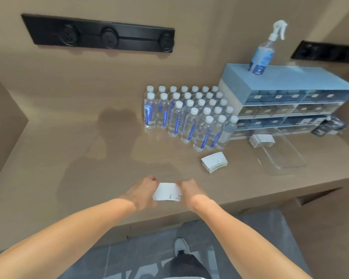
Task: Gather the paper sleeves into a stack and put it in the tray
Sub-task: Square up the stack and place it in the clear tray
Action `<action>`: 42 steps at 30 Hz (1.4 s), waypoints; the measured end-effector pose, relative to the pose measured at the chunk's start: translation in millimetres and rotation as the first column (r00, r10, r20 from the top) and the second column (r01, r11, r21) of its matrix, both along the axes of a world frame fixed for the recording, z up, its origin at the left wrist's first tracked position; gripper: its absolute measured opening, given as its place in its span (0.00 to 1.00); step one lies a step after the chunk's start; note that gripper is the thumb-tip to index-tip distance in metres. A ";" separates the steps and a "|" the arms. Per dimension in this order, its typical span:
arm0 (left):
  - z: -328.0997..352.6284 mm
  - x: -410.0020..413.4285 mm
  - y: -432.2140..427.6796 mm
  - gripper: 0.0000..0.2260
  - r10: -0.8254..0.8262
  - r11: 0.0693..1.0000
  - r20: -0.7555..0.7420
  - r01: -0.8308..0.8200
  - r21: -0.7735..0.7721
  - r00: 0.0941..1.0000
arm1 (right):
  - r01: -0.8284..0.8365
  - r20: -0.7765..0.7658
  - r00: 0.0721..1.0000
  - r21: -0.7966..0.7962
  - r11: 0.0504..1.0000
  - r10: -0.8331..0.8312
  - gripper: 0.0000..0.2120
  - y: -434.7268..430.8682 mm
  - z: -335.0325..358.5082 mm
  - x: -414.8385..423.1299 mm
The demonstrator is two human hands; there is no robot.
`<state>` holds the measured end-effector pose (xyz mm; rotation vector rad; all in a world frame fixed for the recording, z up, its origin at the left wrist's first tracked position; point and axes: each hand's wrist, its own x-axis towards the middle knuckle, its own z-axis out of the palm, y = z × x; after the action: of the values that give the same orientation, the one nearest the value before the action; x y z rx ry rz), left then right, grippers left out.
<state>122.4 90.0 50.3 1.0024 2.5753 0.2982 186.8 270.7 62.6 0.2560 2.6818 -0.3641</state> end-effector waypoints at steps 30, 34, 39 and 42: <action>-29.9 -88.6 298.4 0.26 0.241 0.969 0.040 -0.238 -0.068 0.970 | -0.189 -0.037 0.982 -0.108 0.976 0.186 0.19 307.4 -31.1 -121.6; -40.7 -88.5 296.4 0.24 0.285 0.952 0.028 -0.280 -0.119 0.958 | -0.245 -0.017 0.969 -0.098 0.965 0.245 0.22 306.6 -40.1 -132.0; -50.5 -87.5 299.9 0.21 0.295 0.945 0.015 -0.289 -0.151 0.955 | -0.286 0.004 0.958 -0.079 0.955 0.288 0.20 309.5 -48.6 -136.5; -55.5 -87.4 303.2 0.21 0.296 0.944 0.031 -0.288 -0.161 0.955 | -0.288 0.030 0.956 -0.068 0.955 0.290 0.18 310.8 -52.9 -139.3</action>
<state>34.9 393.1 -5.2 0.5486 2.6465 0.1936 47.5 581.5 9.7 -0.1472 2.6115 -0.3467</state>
